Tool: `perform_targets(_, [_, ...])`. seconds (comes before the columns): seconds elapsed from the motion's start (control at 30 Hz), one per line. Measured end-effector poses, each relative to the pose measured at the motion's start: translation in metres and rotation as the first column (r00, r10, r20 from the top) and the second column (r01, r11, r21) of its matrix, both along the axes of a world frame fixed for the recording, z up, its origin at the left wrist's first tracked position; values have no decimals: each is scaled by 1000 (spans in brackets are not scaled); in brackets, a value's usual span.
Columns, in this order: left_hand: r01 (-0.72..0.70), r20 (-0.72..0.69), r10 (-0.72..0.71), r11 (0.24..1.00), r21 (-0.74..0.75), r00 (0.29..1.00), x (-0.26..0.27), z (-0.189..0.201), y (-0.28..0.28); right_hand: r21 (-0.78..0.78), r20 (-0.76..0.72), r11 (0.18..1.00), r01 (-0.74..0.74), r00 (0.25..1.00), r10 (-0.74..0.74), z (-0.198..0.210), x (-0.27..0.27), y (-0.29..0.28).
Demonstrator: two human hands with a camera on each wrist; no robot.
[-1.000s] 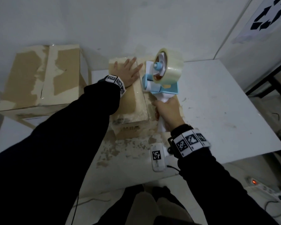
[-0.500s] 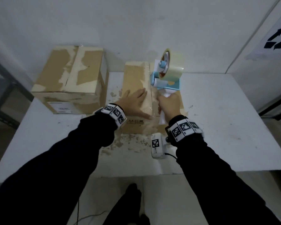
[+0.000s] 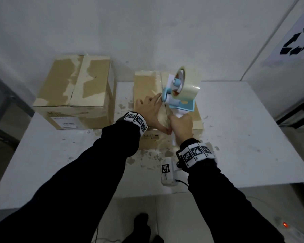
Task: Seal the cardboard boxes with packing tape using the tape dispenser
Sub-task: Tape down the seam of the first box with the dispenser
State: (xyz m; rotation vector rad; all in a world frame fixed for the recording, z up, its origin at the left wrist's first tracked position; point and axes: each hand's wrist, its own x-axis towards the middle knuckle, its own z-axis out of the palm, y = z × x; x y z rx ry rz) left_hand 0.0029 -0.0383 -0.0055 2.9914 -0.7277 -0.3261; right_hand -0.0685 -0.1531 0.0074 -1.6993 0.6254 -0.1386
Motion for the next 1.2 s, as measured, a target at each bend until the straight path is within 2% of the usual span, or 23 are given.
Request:
perform_targets(0.13, [34, 40, -34, 999, -8, 999, 3, -7, 1, -10, -17, 1000, 7, 1000, -7, -4, 0, 1])
perform_targets(0.43, [6, -44, -5, 1000, 1, 999, 3, -7, 0, -128, -36, 991, -43, 999, 39, 0, -7, 8])
perform_targets(0.67, [-18, -22, 19, 1000, 16, 1000, 0, -7, -2, -107, -28, 992, -64, 998, 61, 0, -21, 1])
perform_targets(0.87, [-16, -60, 19, 999, 48, 998, 2, -6, -3, 42, 34, 997, -65, 997, 63, 2, -54, -3])
perform_targets(1.03, [-25, -61, 29, 997, 69, 998, 0, -5, -3, 109, 21, 994, -21, 1000, 19, -8, -84, -11])
perform_targets(1.2, [-6, -43, 7, 1000, 11, 999, -13, -2, 0, 158, 33, 987, -14, 999, 9, -4, -85, -18])
